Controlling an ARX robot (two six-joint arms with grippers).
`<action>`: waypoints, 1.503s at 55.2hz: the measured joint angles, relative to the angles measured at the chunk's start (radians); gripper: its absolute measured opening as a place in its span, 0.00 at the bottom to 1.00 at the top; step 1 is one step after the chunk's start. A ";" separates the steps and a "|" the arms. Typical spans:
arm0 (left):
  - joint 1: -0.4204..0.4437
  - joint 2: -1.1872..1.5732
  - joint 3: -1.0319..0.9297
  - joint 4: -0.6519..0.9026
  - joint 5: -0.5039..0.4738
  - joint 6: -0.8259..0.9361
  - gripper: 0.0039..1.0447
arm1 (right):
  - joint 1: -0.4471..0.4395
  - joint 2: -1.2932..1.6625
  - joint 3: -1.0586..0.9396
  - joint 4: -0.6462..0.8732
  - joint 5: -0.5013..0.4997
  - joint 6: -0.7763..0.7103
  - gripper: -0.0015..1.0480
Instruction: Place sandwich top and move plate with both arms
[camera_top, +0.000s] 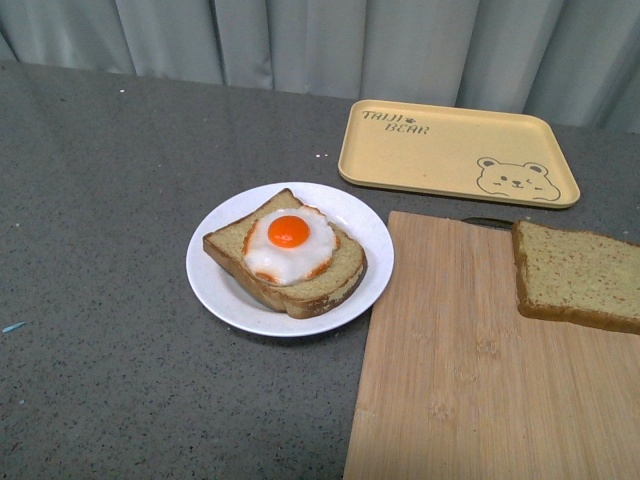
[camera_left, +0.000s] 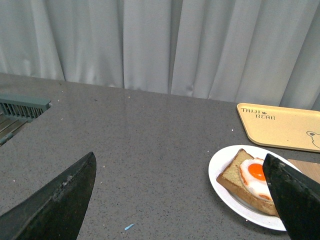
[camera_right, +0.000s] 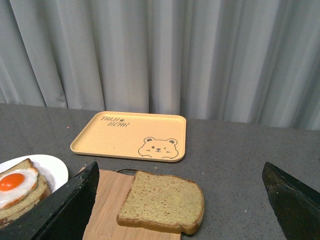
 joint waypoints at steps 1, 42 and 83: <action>0.000 0.000 0.000 0.000 0.000 0.000 0.94 | 0.000 0.000 0.000 0.000 0.000 0.000 0.91; 0.000 0.000 0.000 0.000 0.000 0.000 0.94 | 0.000 0.000 0.000 0.000 0.000 0.000 0.91; 0.000 0.000 0.000 0.000 0.000 0.000 0.94 | 0.000 0.000 0.000 0.000 0.000 0.000 0.91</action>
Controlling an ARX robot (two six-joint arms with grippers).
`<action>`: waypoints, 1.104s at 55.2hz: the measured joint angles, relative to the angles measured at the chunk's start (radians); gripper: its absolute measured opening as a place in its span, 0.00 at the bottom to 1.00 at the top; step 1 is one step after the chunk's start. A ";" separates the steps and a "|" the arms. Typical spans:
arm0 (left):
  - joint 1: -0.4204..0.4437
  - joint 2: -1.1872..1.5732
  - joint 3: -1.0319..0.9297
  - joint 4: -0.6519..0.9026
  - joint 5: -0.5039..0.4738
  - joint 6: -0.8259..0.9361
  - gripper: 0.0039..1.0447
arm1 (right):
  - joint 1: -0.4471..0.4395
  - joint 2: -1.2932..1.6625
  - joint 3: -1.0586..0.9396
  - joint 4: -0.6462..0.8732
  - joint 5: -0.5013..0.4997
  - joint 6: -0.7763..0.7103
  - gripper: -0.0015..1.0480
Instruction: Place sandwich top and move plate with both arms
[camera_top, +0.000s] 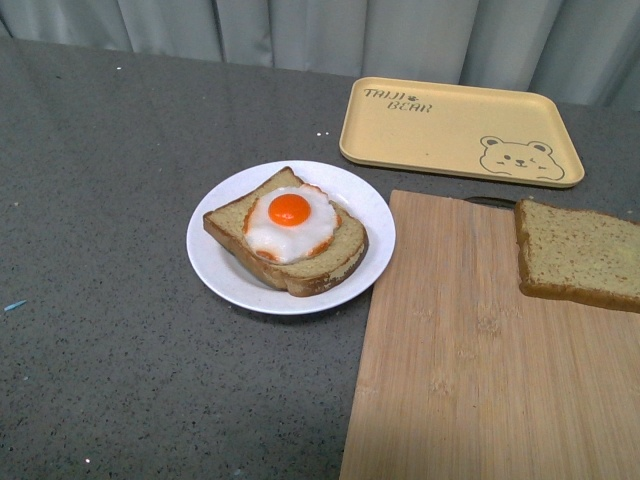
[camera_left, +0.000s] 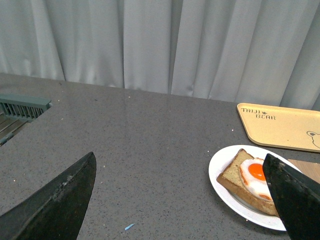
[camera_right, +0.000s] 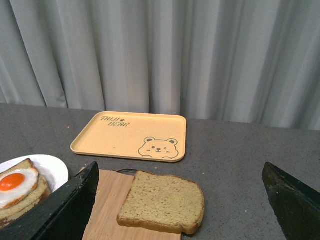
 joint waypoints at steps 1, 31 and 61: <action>0.000 0.000 0.000 0.000 0.000 0.000 0.94 | 0.000 0.000 0.000 0.000 0.000 0.000 0.91; 0.000 0.000 0.000 0.000 0.000 0.000 0.94 | 0.000 0.000 0.000 0.000 0.000 0.000 0.91; 0.000 -0.001 0.000 0.000 -0.001 0.000 0.94 | -0.008 0.431 0.060 0.132 0.387 -0.207 0.91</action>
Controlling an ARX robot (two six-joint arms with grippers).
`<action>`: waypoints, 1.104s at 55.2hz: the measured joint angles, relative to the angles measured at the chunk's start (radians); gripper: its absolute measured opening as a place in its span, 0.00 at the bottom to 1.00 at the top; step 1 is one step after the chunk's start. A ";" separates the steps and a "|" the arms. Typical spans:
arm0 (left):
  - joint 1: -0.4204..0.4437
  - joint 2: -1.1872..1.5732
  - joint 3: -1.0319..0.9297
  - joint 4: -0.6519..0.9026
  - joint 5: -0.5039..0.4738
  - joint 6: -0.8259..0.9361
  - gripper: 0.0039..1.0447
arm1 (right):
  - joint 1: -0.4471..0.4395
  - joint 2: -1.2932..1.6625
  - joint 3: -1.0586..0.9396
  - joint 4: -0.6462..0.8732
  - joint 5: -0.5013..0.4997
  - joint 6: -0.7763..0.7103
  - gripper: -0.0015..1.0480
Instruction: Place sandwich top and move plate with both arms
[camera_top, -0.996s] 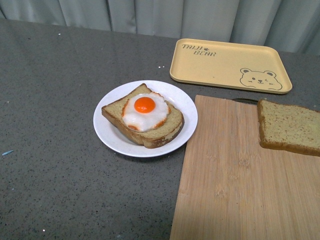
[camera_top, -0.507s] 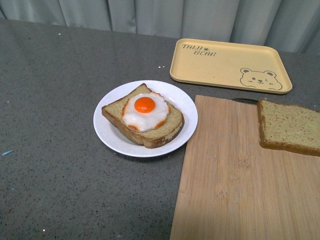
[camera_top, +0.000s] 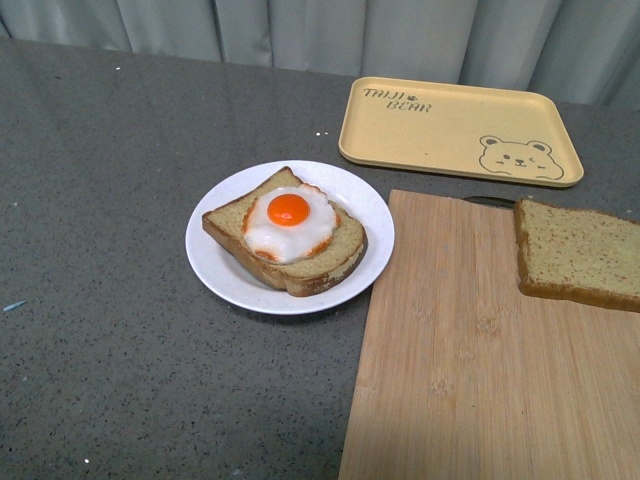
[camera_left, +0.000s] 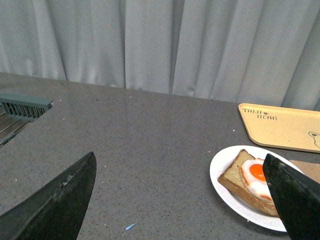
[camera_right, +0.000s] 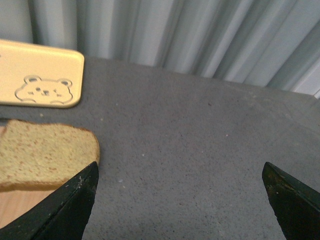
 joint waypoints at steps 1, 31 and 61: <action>0.000 0.000 0.000 0.000 0.001 0.000 0.94 | -0.011 0.026 0.003 0.016 -0.015 -0.003 0.91; 0.000 0.000 0.000 0.000 0.002 0.000 0.94 | -0.263 1.288 0.523 0.095 -0.601 0.216 0.91; 0.000 0.000 0.000 0.000 0.001 0.000 0.94 | -0.196 1.586 0.721 0.121 -0.658 0.384 0.79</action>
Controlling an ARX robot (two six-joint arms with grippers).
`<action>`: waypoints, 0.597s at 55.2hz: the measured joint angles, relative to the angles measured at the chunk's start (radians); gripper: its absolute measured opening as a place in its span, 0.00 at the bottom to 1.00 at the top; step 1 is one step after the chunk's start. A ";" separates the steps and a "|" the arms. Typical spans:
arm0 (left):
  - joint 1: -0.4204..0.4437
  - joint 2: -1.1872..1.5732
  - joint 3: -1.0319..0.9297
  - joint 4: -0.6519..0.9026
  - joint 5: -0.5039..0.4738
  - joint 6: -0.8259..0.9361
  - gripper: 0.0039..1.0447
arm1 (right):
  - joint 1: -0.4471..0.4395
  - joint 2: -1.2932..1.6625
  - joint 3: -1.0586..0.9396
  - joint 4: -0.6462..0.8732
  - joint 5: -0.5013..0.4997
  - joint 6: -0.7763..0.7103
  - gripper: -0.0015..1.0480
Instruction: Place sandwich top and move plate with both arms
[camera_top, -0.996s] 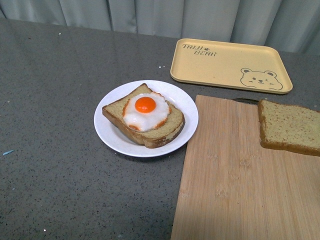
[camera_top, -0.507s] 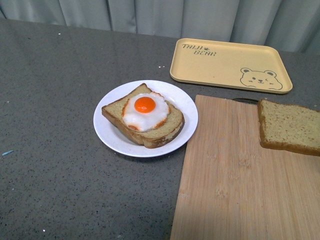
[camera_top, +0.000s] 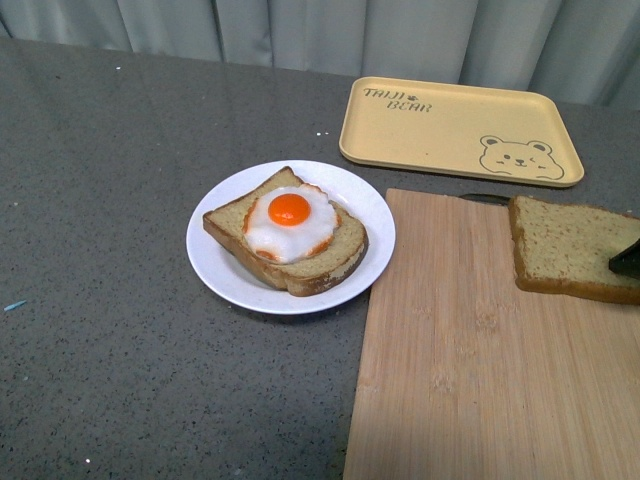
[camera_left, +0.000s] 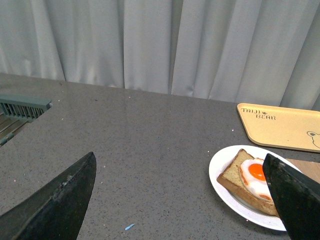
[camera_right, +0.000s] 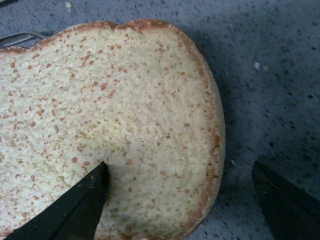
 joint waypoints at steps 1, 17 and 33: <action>0.000 0.000 0.000 0.000 0.000 0.000 0.94 | 0.001 0.002 0.003 0.000 0.000 0.002 0.77; 0.000 0.000 0.000 0.000 0.000 0.000 0.94 | 0.018 0.009 0.028 -0.006 -0.002 0.031 0.41; 0.000 0.000 0.000 0.000 0.000 0.000 0.94 | 0.035 -0.072 -0.014 0.005 -0.019 0.091 0.07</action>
